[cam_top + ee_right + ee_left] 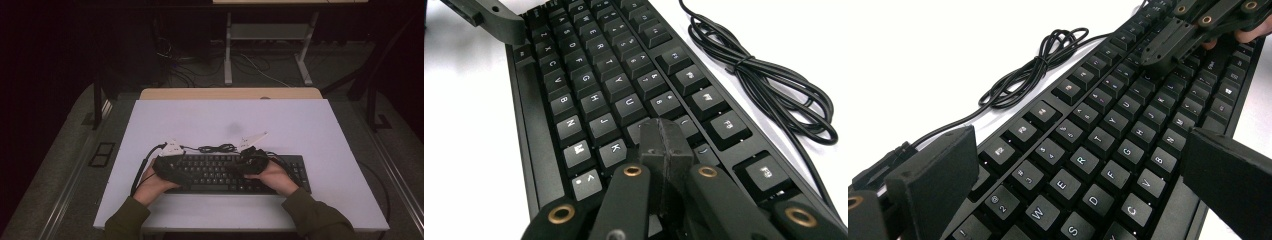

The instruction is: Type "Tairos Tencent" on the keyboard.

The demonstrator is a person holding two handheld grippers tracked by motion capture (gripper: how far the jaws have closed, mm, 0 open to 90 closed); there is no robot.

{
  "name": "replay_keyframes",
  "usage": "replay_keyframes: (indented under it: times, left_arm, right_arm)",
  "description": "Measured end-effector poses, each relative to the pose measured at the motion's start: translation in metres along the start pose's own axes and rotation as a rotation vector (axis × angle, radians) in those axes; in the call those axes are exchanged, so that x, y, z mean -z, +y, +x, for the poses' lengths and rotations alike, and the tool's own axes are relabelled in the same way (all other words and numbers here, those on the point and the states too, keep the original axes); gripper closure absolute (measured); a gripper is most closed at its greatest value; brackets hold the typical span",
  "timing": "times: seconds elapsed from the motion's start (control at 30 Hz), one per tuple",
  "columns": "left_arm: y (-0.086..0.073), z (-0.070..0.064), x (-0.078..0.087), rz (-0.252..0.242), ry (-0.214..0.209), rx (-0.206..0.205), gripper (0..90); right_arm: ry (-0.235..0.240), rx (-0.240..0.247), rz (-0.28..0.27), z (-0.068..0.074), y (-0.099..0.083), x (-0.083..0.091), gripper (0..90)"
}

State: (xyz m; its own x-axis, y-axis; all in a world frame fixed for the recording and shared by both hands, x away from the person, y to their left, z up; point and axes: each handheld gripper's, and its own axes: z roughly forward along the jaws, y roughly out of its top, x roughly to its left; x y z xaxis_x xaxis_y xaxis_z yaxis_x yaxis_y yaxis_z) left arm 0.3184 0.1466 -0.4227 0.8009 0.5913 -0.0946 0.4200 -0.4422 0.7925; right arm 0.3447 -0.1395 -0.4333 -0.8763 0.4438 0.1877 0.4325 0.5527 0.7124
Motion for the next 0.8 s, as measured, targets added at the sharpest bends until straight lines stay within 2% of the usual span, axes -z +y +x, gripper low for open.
replay_keyframes:
  times: [0.7,0.8]
  left_arm:
    - [0.0,-0.0002,0.0004,-0.001,0.002,0.002,1.6]
    - [0.0002,-0.0004,0.0002,-0.001,0.001,-0.001,1.8]
  right_arm:
    - [-0.003,0.006,0.003,0.001,-0.0014,-0.0016,89.1]
    - [-0.002,0.002,-0.013,0.0007,-0.0003,0.0007,89.1]
